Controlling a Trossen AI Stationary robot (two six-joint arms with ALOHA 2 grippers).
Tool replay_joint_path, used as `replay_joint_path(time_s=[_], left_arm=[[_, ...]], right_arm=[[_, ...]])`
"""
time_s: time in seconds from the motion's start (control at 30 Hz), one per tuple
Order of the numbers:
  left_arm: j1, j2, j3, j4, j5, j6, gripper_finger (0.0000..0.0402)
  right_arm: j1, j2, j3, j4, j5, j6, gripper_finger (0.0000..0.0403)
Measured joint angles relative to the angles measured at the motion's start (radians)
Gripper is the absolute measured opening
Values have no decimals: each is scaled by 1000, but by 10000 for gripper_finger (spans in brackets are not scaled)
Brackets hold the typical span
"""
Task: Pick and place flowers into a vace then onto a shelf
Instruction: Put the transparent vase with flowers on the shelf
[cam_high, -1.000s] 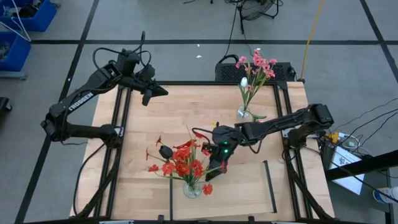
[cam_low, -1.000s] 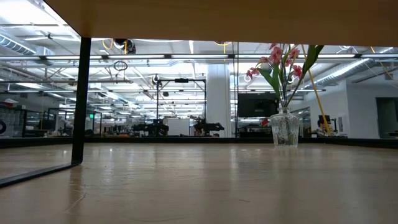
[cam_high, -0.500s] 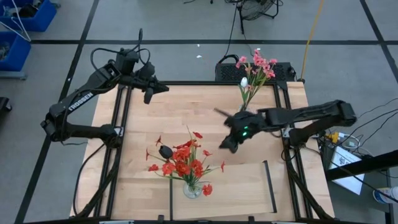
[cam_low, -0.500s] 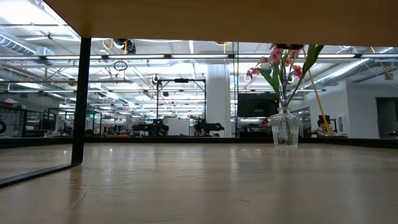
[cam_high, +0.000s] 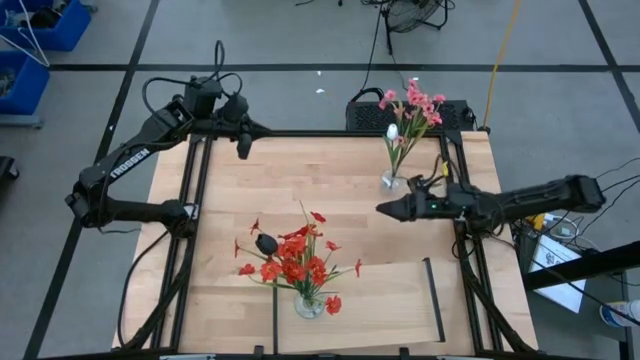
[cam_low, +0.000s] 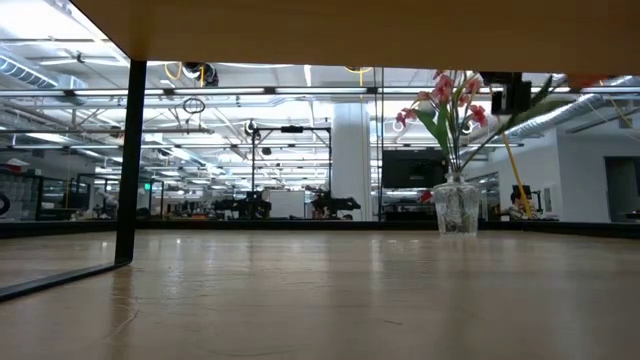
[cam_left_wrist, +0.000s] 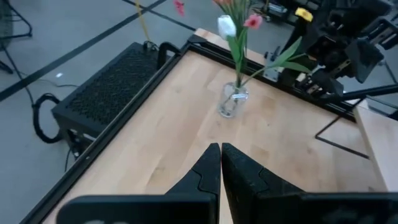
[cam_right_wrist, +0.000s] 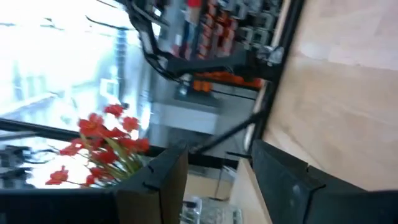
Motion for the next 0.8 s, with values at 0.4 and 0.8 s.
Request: replay_joint_path(time_s=[0.4, 0.8], left_arm=[[0, 0, 0, 1, -122, -27, 19], [0, 28, 0, 1, -196, -98, 19]], right_arm=[[0, -58, -184, 143, -48, 77, 171], [-56, -64, -205, 471, 93, -24, 167]])
